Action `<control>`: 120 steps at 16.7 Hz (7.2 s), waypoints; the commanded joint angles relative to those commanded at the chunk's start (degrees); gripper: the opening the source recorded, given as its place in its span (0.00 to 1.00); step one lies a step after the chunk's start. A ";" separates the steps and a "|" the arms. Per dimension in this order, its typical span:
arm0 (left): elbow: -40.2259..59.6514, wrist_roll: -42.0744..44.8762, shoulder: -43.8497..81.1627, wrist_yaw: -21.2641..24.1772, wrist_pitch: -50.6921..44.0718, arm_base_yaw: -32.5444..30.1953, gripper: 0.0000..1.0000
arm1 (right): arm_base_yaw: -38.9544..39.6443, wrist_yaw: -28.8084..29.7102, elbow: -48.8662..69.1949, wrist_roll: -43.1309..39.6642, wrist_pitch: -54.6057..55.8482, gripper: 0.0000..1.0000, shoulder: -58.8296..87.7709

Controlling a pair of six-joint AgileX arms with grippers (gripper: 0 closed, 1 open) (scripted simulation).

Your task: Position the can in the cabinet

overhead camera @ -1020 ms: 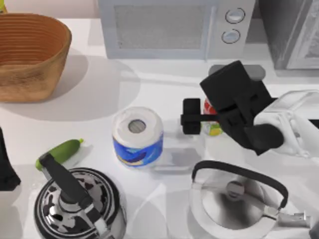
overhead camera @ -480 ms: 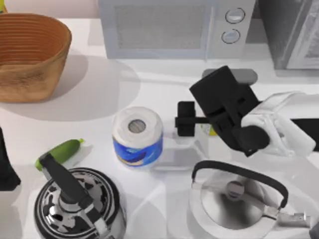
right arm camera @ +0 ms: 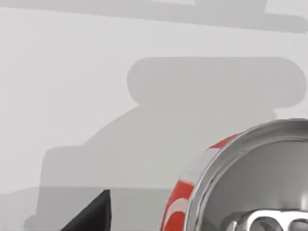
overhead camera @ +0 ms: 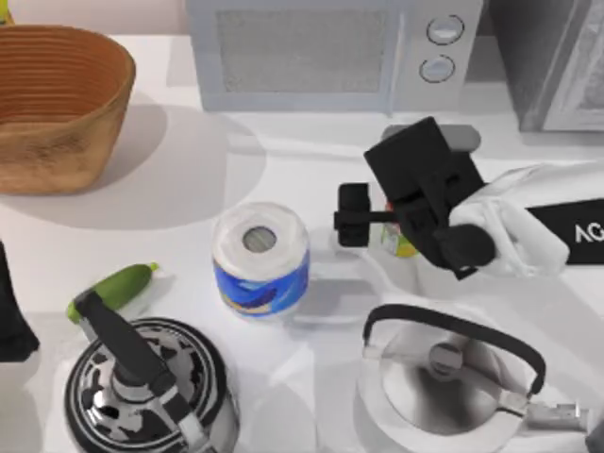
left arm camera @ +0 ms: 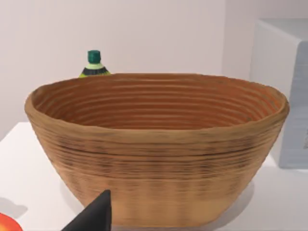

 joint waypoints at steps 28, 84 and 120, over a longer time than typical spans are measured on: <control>0.00 0.00 0.00 0.00 0.00 0.00 1.00 | -0.15 -0.05 1.65 -0.11 3.39 0.00 4.84; 0.00 0.00 0.00 0.00 0.00 0.00 1.00 | -36.41 -25.58 -60.10 -29.11 1.44 0.00 -110.86; 0.00 0.00 0.00 0.00 0.00 0.00 1.00 | -26.18 -14.47 39.58 -28.04 -22.70 0.00 -34.99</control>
